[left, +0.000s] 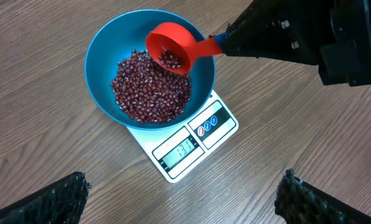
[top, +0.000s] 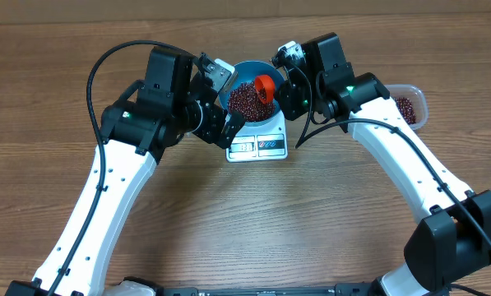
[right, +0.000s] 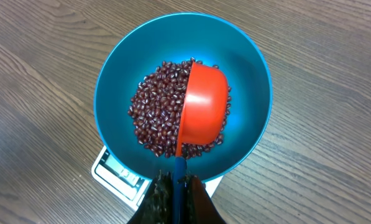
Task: Scoop item into bowl and weigh 150g on scale
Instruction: 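Tilt the scoop slowly with the right gripper, trickling beans into bowl, then move the scoop with the right gripper back over the bean tub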
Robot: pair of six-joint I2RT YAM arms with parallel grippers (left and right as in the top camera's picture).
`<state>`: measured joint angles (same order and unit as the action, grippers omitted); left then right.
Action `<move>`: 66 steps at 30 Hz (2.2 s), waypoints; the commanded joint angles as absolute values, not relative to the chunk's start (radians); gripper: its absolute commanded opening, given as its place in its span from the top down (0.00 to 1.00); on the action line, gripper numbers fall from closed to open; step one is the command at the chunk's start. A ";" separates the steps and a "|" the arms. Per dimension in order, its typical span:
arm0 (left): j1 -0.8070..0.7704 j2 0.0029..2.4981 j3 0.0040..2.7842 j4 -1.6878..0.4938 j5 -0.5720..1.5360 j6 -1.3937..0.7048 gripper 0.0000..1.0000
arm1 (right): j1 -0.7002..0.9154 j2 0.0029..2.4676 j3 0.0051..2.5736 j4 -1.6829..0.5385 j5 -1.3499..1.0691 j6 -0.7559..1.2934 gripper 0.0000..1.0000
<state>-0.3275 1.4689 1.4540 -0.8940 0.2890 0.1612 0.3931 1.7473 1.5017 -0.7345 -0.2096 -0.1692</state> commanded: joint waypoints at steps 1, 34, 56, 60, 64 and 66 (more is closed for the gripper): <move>-0.329 1.446 1.469 -0.893 0.304 0.180 0.00 | 0.394 1.702 1.534 -0.738 -0.205 -0.169 0.96; -0.329 1.446 1.469 -0.893 0.304 0.180 0.01 | 0.432 1.673 1.534 -0.690 -0.034 -0.177 0.96; -0.329 1.446 1.469 -0.893 0.304 0.180 0.00 | 0.444 1.664 1.534 -0.763 -0.125 -0.325 0.96; -0.329 1.446 1.469 -0.893 0.304 0.180 0.00 | 0.443 1.664 1.534 -0.728 0.035 -0.166 0.96; -0.329 1.446 1.469 -0.893 0.304 0.180 0.00 | 0.449 1.664 1.534 -0.762 -0.006 -0.289 0.97; -0.329 1.446 1.469 -0.893 0.304 0.180 0.00 | 0.450 1.664 1.534 -0.761 0.011 -0.287 0.96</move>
<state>-0.3275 1.4689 1.4540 -0.8940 0.2890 0.1612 0.4458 1.7023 1.5040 -0.7647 -0.0162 -0.2569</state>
